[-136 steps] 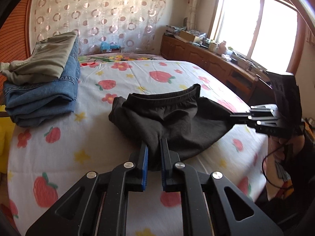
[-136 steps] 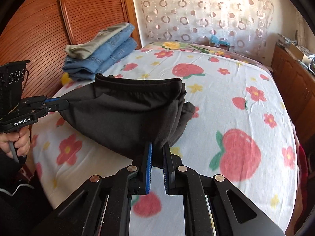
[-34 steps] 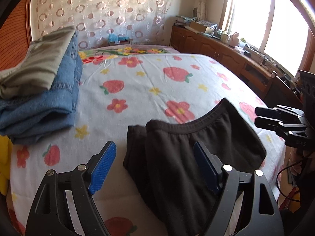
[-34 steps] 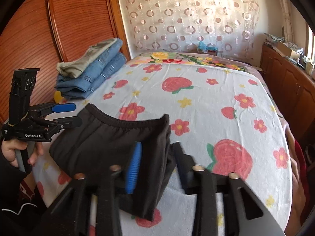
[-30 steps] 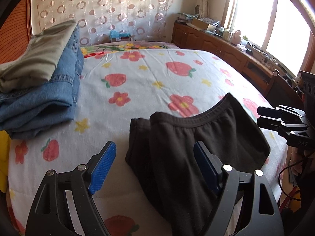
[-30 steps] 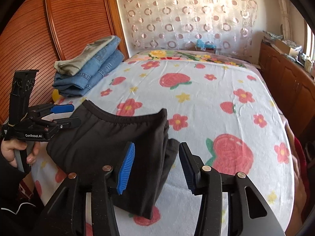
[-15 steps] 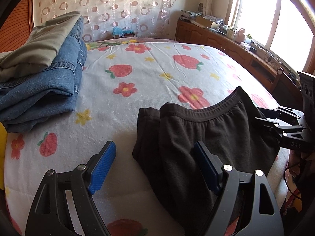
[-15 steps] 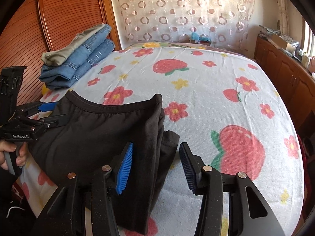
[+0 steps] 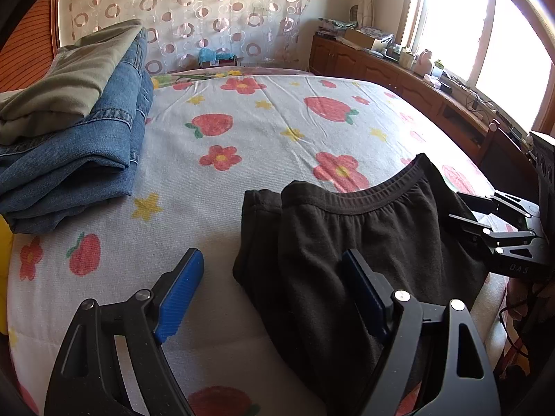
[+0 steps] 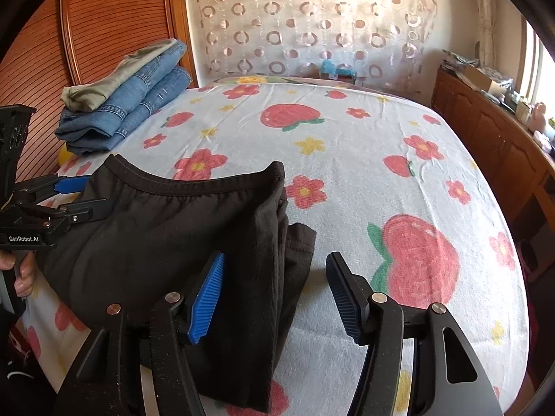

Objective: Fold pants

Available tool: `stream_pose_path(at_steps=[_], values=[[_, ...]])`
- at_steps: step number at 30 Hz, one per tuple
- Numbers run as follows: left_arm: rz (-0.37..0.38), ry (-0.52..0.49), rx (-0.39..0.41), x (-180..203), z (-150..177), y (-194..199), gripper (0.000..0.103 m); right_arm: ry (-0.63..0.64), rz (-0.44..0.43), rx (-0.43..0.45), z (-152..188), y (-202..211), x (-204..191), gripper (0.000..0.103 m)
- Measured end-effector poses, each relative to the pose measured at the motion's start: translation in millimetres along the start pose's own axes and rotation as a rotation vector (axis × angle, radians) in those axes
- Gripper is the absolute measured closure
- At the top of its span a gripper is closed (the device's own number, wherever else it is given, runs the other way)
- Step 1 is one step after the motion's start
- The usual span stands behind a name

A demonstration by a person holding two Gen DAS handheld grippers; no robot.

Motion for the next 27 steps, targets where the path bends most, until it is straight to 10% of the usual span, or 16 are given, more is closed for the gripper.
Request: stream_pose_path(at_steps=[27], values=[[0.09,0.055,-0.01,-9.2,-13.1,-3.9,0.069,0.0,-0.044,-0.018,-4.6,4.3,5.4,0.05]])
Point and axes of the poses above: each gripper's, at about its wrist camera, not at the fingertips, and y roughly against the way its jaws point, x to its right, z to its underside, the point moved 2 cm from there along -y, roughly the way its jaws point, and after that the axes turned 4 degrees about z, right-handed, at the moved point
